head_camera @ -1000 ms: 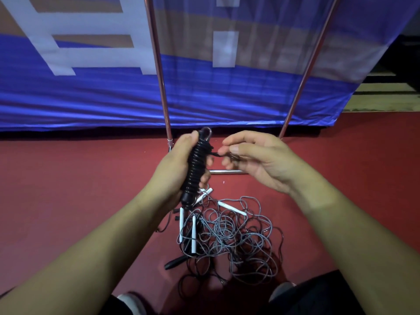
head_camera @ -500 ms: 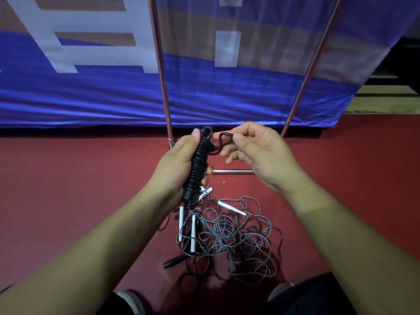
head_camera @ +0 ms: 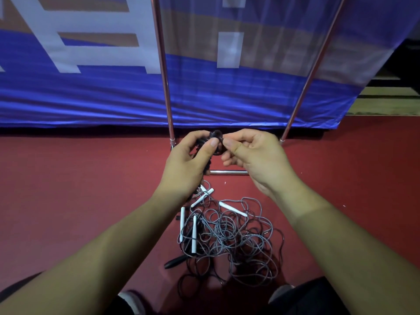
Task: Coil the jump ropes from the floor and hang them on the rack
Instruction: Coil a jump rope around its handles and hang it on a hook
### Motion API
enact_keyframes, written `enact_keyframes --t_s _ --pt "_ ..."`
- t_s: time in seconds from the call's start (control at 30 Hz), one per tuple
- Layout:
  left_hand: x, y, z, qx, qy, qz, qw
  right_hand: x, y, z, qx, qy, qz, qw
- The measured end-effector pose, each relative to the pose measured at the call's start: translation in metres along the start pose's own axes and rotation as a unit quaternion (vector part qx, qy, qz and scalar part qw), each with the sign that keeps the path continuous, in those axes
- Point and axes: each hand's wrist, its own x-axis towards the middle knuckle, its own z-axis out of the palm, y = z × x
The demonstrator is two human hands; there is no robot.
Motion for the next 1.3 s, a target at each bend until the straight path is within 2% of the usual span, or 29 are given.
enact_keyframes --t_s 0.2,0.5,0.7,0.83,0.93,1.03,1.13,1.23,1.3 --pt "0.000 -0.008 -0.003 0.087 -0.033 0.044 0.995 0.000 -0.002 -0.001 0.006 0.014 0.043 0.999" --pt "-0.008 -0.003 0.002 0.044 -0.077 0.056 0.995 0.002 -0.010 -0.013 0.020 -0.010 0.134 0.991" --pt "-0.005 -0.005 0.002 0.043 -0.086 0.056 0.994 -0.002 -0.007 -0.010 0.014 -0.008 0.076 0.997" --pt "-0.002 -0.006 0.004 0.026 -0.073 0.066 0.995 -0.003 -0.002 -0.004 -0.019 0.031 0.020 0.999" --pt "0.003 -0.008 0.000 0.094 -0.072 0.071 0.990 -0.004 -0.001 0.001 0.012 0.037 0.035 0.999" --pt "0.008 -0.005 -0.012 0.205 -0.097 0.114 0.967 0.000 -0.006 -0.004 0.077 -0.028 0.117 0.990" --pt "0.011 -0.001 -0.023 0.309 -0.127 0.140 0.932 0.006 -0.008 -0.016 0.044 -0.091 0.146 0.984" --pt "0.010 -0.003 -0.022 0.342 -0.139 0.157 0.916 0.008 -0.009 -0.020 0.003 -0.064 0.164 0.984" --pt "0.010 -0.007 -0.019 0.358 -0.136 0.161 0.910 0.012 -0.011 -0.021 0.029 -0.036 0.183 0.982"
